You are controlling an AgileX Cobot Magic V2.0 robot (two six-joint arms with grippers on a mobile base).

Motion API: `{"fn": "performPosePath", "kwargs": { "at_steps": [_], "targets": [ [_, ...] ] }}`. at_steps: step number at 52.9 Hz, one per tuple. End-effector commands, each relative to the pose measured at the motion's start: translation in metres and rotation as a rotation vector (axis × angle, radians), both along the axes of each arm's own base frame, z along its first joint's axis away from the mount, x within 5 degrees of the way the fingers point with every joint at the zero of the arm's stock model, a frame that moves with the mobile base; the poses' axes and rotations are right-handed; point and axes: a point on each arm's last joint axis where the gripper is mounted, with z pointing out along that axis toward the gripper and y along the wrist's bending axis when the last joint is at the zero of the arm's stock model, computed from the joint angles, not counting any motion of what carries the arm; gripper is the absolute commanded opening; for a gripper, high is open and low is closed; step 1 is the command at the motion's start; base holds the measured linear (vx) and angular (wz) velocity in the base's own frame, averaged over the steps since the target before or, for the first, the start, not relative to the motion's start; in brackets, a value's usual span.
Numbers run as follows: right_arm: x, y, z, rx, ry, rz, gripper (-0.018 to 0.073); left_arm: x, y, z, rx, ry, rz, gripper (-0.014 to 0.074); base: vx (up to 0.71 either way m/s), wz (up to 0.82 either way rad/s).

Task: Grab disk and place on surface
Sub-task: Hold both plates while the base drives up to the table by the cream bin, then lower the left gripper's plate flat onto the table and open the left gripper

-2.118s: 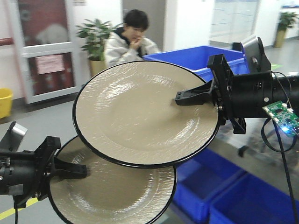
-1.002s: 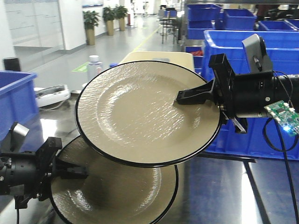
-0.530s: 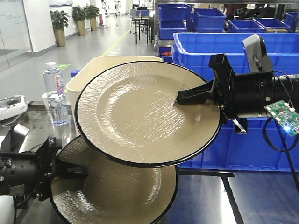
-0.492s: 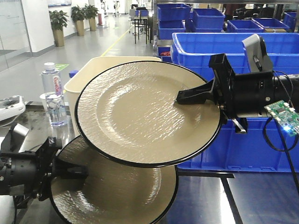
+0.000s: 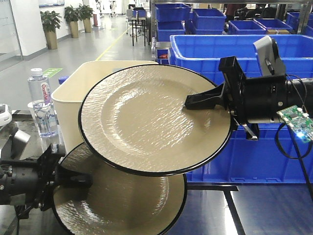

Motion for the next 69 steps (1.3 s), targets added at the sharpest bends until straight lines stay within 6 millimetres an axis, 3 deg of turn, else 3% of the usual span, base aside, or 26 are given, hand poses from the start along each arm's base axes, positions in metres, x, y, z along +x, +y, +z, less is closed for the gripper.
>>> {"fn": "performPosePath", "kwargs": {
  "at_steps": [1, 37, 52, 69],
  "targets": [
    [-0.013, -0.002, 0.036, 0.136, -0.08, -0.028, -0.0008, -0.004, -0.004, 0.029, -0.13, -0.059, 0.015, 0.0001, 0.0, 0.0],
    [-0.012, -0.003, 0.036, 0.137, -0.082, -0.032, -0.0008, -0.005, -0.006, 0.028, -0.12, -0.055, -0.001, 0.0001, 0.0, 0.0],
    [-0.012, -0.003, 0.032, 0.106, -0.06, -0.043, -0.0008, -0.012, -0.023, 0.01, 0.076, 0.021, -0.039, 0.0001, 0.0, 0.0],
    [-0.011, -0.004, 0.031, 0.079, -0.064, -0.054, -0.0008, -0.013, -0.03, 0.004, 0.18, -0.003, -0.055, 0.001, 0.0, 0.0]
  ]
}}
